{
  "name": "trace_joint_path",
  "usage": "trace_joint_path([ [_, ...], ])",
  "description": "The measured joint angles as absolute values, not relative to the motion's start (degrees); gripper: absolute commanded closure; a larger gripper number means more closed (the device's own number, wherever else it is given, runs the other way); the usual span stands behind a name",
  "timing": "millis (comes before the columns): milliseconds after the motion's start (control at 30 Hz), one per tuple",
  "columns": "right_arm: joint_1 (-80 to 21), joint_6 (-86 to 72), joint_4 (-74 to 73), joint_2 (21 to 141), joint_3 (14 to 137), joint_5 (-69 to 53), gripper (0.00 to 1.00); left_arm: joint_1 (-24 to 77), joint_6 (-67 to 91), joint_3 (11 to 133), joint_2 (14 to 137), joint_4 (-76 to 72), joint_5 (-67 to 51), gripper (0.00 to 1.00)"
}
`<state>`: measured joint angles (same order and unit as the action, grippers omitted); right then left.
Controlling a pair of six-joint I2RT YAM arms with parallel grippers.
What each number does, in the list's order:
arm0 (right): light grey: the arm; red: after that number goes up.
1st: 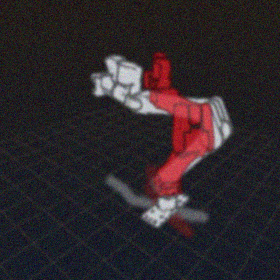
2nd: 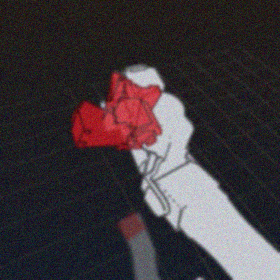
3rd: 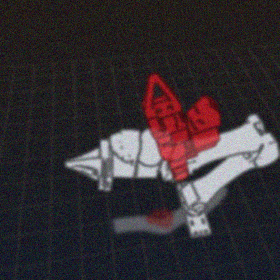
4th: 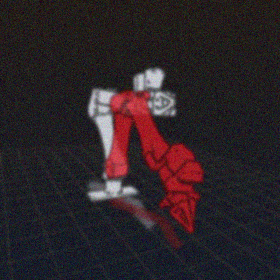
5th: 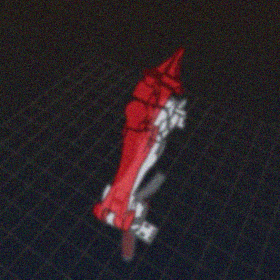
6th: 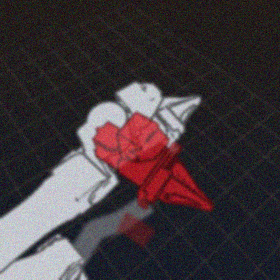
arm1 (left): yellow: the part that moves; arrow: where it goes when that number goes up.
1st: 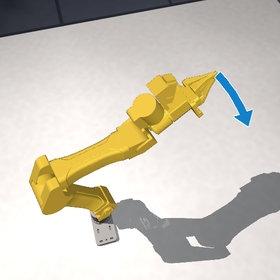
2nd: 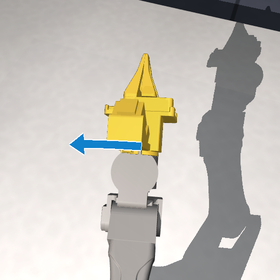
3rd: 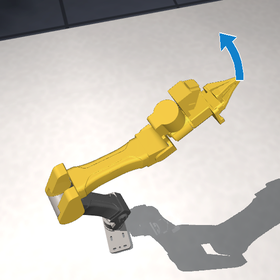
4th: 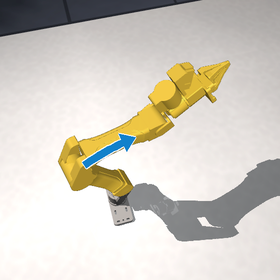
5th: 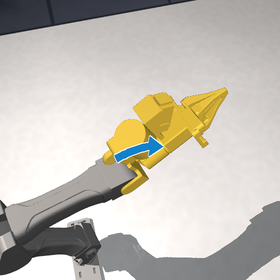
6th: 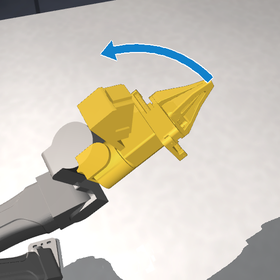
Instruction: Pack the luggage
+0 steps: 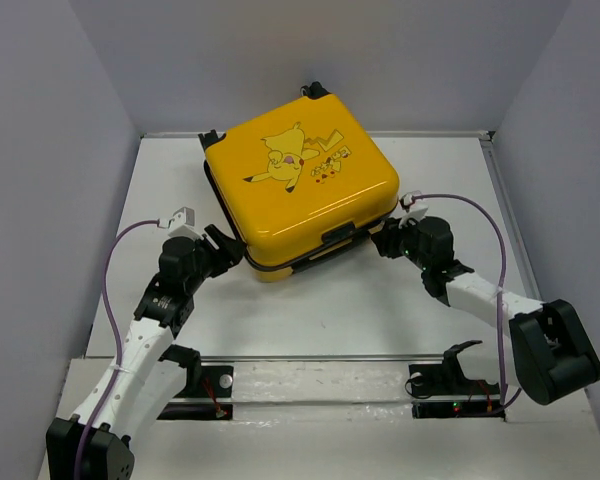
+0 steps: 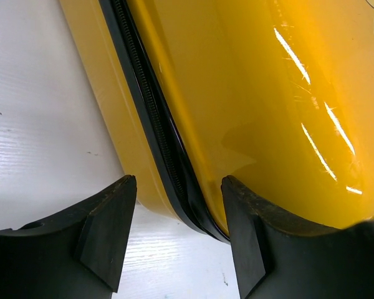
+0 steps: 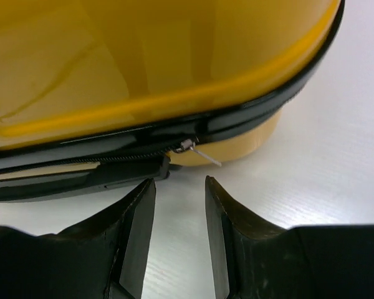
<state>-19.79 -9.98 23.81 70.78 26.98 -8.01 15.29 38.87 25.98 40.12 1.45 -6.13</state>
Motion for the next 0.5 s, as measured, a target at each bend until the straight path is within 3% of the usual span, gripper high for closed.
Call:
trace_joint_path([
  [433, -19.8, -4.8, 30.0, 74.6, 29.3, -6.0, 0.63, 15.3, 39.1, 26.0, 40.0, 0.6, -7.2, 0.34],
  [500, -19.8, -4.4, 30.2, 75.0, 29.6, -5.9, 0.70, 15.3, 39.1, 26.0, 40.0, 0.1, -7.4, 0.34],
])
